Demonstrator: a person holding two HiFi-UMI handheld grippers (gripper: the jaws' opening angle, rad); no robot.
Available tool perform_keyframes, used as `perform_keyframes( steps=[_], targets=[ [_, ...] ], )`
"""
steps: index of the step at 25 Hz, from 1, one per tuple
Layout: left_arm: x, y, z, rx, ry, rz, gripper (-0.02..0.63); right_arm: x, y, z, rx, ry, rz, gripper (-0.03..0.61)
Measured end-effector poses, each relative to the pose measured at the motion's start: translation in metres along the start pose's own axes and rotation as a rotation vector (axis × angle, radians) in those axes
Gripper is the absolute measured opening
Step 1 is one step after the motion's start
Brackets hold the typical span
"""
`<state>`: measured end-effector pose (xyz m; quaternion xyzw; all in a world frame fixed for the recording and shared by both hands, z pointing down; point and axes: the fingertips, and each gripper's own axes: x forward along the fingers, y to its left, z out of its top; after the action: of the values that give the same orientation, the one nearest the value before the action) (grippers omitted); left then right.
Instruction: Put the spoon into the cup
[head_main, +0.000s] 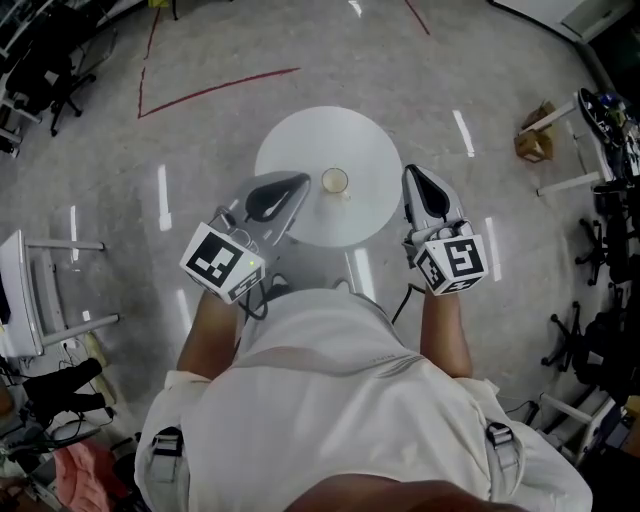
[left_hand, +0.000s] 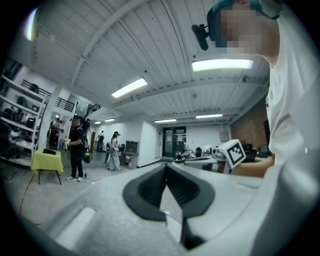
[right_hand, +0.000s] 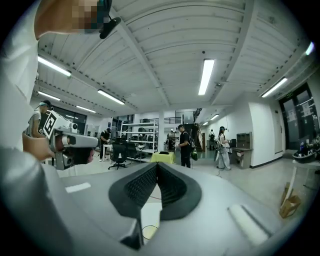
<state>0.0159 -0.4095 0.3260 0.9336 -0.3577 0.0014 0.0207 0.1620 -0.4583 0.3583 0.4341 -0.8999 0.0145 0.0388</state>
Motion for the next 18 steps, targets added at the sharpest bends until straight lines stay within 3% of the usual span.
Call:
perform_keyframes(
  steps=[8,18],
  targets=[
    [0.015,-0.028,0.023,0.047,-0.024,-0.035,0.003,-0.049,-0.013,0.041,-0.011,-0.105,-0.041,0.005],
    [0.007,-0.038,0.024,0.050,-0.025,-0.044,0.003,-0.059,-0.005,0.047,-0.026,-0.109,-0.037,0.005]
  ],
)
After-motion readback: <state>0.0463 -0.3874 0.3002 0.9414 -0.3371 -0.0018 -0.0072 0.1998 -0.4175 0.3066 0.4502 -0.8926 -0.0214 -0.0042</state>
